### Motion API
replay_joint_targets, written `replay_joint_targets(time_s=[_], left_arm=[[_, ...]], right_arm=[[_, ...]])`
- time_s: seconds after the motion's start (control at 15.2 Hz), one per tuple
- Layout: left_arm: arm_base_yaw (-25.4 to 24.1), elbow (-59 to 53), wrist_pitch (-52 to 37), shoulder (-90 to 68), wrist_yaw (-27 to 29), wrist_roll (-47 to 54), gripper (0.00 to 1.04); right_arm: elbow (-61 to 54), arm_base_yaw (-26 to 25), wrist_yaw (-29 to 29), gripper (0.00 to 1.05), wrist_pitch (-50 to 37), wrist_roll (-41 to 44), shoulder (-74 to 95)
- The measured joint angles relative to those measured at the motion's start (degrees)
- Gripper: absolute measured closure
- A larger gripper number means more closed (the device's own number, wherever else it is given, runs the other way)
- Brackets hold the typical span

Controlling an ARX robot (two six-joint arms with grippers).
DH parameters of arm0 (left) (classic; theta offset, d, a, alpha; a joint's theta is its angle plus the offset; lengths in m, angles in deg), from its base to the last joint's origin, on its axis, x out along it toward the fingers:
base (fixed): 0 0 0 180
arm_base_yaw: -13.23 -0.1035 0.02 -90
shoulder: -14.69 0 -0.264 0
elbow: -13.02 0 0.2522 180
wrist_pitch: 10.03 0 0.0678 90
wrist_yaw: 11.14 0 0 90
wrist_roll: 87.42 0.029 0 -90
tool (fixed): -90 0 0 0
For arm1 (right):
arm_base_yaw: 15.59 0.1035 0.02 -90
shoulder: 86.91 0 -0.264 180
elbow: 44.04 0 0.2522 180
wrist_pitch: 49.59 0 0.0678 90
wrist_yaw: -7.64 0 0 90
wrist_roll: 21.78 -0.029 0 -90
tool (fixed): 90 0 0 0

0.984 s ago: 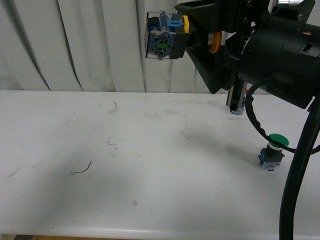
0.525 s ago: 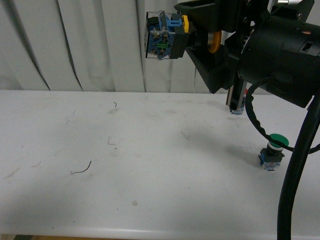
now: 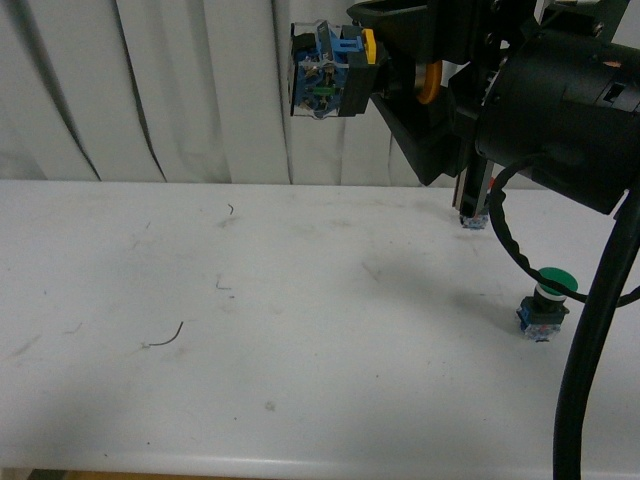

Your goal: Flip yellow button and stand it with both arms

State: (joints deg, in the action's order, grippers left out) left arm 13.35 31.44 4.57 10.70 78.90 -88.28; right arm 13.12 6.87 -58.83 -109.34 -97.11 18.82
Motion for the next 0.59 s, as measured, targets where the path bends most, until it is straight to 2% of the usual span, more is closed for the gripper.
replay_joint_targets(time_s=[0.59], left_arm=[[0.0,-4.1,0.0,3.3,0.2,0.0,1.03]], right_arm=[[0.0,0.5,0.0,0.72,0.0,0.2,0.1]])
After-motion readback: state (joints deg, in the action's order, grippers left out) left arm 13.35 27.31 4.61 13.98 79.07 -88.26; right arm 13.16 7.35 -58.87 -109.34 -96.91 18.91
